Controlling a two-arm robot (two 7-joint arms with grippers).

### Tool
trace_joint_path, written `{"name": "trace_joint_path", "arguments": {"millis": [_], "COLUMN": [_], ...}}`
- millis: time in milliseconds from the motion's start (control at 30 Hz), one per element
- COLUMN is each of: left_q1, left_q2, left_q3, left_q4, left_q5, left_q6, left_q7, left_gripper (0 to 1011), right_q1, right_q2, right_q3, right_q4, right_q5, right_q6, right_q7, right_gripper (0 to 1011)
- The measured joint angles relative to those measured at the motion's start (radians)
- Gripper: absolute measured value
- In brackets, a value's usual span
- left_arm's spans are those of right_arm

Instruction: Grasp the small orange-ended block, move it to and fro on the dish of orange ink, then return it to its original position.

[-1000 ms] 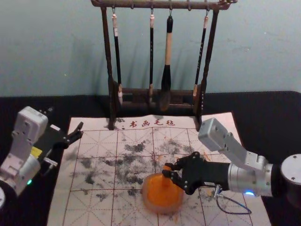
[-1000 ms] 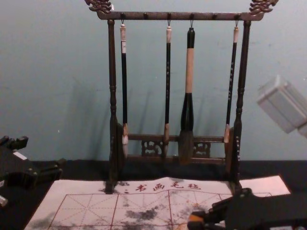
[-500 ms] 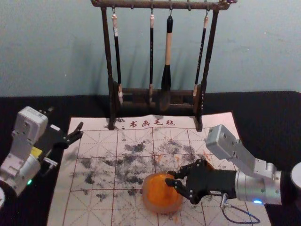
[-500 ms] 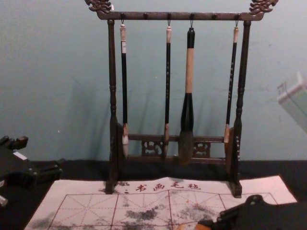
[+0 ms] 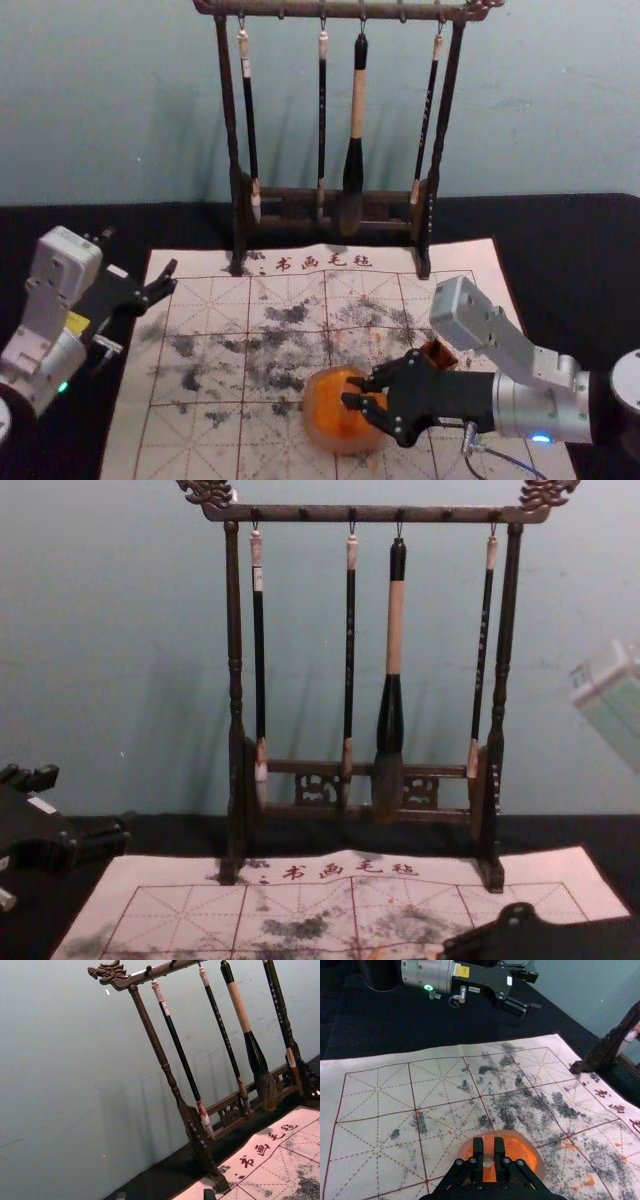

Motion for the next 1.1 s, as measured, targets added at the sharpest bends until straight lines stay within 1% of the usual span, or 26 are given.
{"name": "trace_joint_path", "arguments": {"millis": [500, 833, 1100], "left_q1": [0.000, 0.000, 0.000], "left_q2": [0.000, 0.000, 0.000], "left_q3": [0.000, 0.000, 0.000], "left_q4": [0.000, 0.000, 0.000], "left_q5": [0.000, 0.000, 0.000], "left_q6": [0.000, 0.000, 0.000], "left_q7": [0.000, 0.000, 0.000], "left_gripper": [1002, 1001, 1001], "right_q1": [0.039, 0.060, 0.067], "right_q2": [-0.037, -0.057, -0.063], "right_q3": [-0.023, -0.022, -0.009], "right_q4": [0.052, 0.085, 0.104], "right_q5": [-0.022, -0.032, -0.033], "right_q6": [-0.002, -0.002, -0.001], "right_q7": [-0.004, -0.013, -0.025], "right_gripper": [82, 82, 82]}}
